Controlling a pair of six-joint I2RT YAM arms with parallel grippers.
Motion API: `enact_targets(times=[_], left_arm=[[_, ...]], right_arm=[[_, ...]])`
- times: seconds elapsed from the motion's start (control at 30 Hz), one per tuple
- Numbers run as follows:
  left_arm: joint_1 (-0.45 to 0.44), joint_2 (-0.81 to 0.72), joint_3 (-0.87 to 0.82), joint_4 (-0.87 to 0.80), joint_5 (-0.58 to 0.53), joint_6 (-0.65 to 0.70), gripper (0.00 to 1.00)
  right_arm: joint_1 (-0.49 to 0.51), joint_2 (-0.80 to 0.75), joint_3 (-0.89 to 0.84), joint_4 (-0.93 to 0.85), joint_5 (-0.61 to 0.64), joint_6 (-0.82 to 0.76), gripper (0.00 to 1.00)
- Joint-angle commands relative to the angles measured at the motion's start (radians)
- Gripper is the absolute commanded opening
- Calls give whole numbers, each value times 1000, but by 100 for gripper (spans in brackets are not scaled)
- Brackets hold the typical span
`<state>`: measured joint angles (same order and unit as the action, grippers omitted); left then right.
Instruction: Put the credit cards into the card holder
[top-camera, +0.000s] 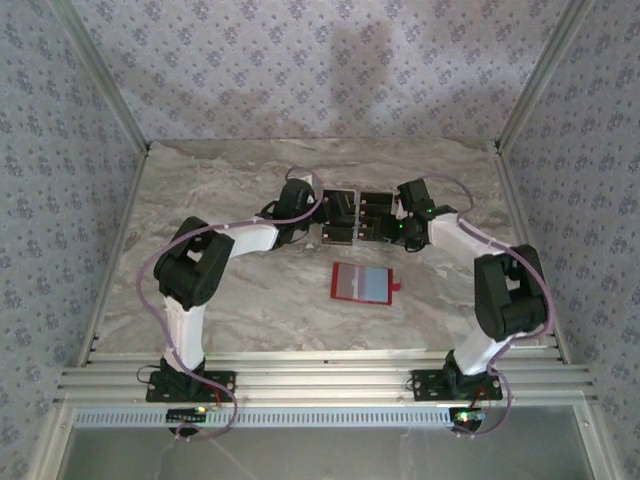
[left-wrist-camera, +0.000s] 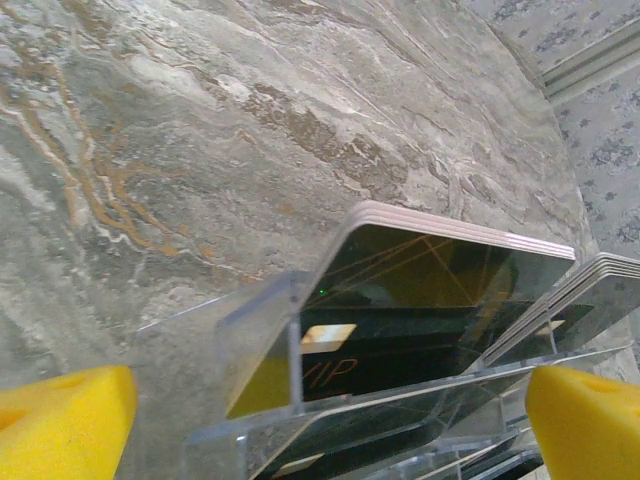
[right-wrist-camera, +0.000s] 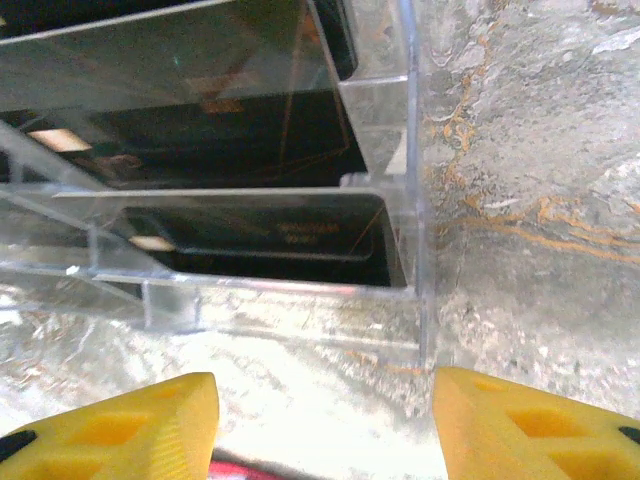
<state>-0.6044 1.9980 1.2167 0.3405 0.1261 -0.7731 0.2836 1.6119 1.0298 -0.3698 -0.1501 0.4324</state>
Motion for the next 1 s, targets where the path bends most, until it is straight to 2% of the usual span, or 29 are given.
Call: enact_targets(times=[0.0,0.3,0.57,0.67,0.87,0.97], left_arm=[[15,-68,-23,-7,-16,-4,100],[49,-204,-136,-19,-69,7,100],[70,-423,-295,-124,-117,50,100],[69,-494,-351,-172,-110,48,100],[66,-615,-455,-260,-84,41,100],[60,-676,-503,-296,-82,39,100]], right_arm=[[3,-83,-47,-38,-9,10,61],[14,-284,-275,-59,37,61,61],[37,-287,-387,13,11,73,58],[53,-256,-394,51,-3,71,52],[105,-200,-385,114,-38,57,29],[145,-173,-372,132,-34,60,22]])
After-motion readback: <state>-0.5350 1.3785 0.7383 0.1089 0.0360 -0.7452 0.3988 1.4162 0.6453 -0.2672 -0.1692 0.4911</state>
